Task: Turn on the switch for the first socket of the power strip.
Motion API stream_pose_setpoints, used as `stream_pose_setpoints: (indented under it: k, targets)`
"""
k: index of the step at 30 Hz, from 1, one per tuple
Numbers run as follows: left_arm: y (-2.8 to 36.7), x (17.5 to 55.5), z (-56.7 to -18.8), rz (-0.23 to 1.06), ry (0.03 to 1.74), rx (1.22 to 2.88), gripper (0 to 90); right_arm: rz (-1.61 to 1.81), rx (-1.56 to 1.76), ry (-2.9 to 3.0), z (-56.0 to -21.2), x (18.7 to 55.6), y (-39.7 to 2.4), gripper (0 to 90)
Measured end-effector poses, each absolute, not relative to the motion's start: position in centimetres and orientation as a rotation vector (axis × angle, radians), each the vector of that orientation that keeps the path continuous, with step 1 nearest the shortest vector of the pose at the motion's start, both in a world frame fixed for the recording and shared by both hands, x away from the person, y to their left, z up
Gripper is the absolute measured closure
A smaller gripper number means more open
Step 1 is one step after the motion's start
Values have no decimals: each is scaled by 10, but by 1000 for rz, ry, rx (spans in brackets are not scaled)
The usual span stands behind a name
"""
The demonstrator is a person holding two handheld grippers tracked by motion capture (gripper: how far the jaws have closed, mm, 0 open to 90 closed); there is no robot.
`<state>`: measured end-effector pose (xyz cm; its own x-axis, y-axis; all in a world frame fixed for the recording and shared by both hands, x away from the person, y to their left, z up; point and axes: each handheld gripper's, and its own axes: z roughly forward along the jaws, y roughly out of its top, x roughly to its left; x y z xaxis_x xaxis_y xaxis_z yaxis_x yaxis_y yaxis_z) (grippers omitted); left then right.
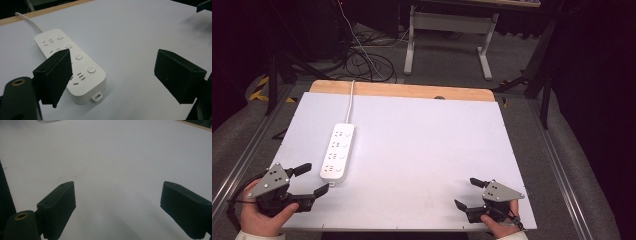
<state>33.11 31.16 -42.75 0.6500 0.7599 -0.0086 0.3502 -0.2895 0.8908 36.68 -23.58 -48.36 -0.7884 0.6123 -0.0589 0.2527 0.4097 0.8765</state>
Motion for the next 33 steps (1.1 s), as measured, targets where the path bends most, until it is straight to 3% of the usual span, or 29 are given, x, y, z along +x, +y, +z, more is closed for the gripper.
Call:
stream_pose_setpoints:
  k: [33]
  targets:
    - [298,387,-390,538,857,1948,184,1331,759,2299,-485,367,-238,135]
